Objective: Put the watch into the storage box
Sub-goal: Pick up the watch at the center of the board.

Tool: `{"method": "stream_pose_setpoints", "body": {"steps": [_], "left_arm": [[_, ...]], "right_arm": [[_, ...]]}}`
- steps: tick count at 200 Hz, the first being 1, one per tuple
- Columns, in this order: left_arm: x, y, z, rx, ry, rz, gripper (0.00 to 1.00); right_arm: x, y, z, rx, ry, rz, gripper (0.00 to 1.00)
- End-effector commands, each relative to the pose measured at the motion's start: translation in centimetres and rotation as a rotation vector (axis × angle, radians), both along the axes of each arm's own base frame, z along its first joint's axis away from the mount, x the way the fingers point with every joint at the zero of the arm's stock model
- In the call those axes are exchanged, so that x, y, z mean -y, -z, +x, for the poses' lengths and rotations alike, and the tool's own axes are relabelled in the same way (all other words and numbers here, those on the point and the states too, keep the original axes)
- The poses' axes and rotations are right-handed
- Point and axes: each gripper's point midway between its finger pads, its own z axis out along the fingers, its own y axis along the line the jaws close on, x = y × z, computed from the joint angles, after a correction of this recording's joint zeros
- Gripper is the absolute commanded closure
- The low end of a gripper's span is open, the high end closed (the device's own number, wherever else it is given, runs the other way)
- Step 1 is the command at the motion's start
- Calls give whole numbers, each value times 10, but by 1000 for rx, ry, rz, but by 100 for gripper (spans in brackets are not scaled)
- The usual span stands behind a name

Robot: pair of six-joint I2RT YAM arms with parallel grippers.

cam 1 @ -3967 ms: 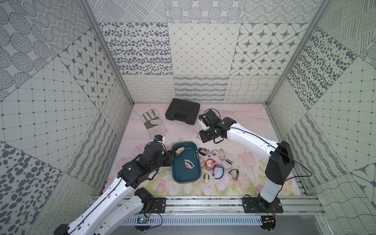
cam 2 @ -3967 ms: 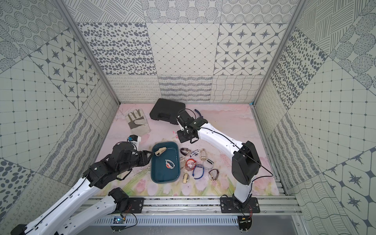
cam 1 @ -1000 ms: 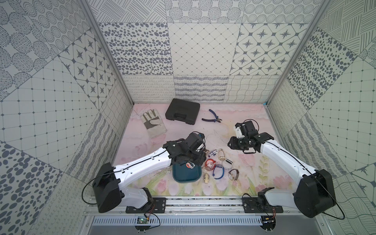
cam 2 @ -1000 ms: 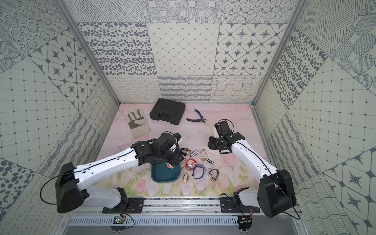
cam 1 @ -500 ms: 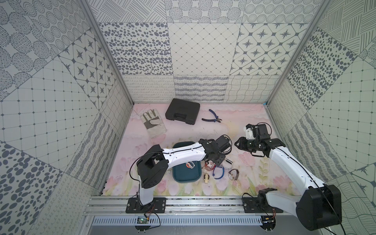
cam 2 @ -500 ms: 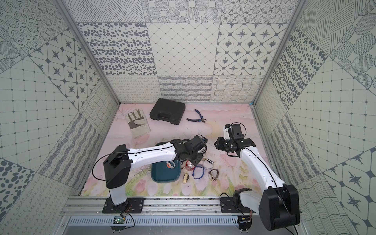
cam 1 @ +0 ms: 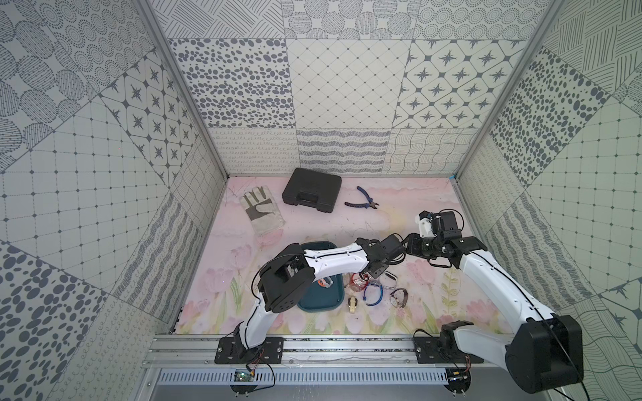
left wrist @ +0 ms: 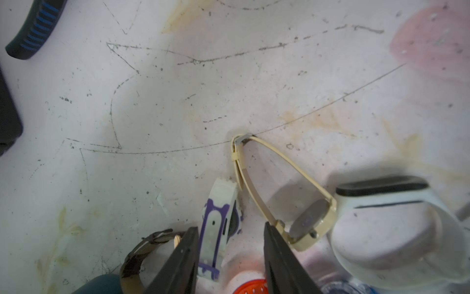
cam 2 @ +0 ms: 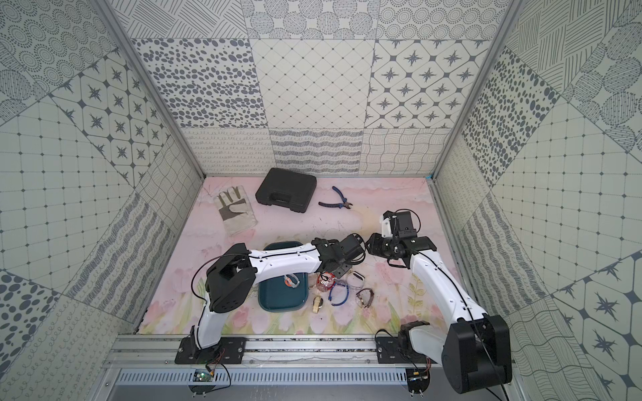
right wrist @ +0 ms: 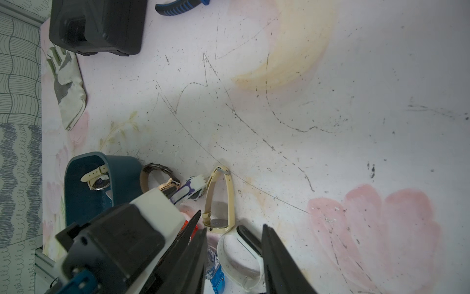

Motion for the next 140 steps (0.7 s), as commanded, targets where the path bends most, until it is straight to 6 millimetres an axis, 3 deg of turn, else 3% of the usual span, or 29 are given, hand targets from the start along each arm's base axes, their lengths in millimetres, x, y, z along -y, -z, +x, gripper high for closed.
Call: {"method": "stream_pose_setpoints", "body": {"steps": [1, 81, 140], "left_arm": [[-13, -1, 13, 99, 7, 124, 55], [-19, 8, 21, 129, 5, 157, 61], [-19, 10, 26, 155, 4, 170, 79]], "right_arm": [[-1, -5, 3, 40, -16, 7, 60], [-7, -6, 1, 47, -38, 36, 60], [-10, -7, 0, 50, -53, 53, 59]]}}
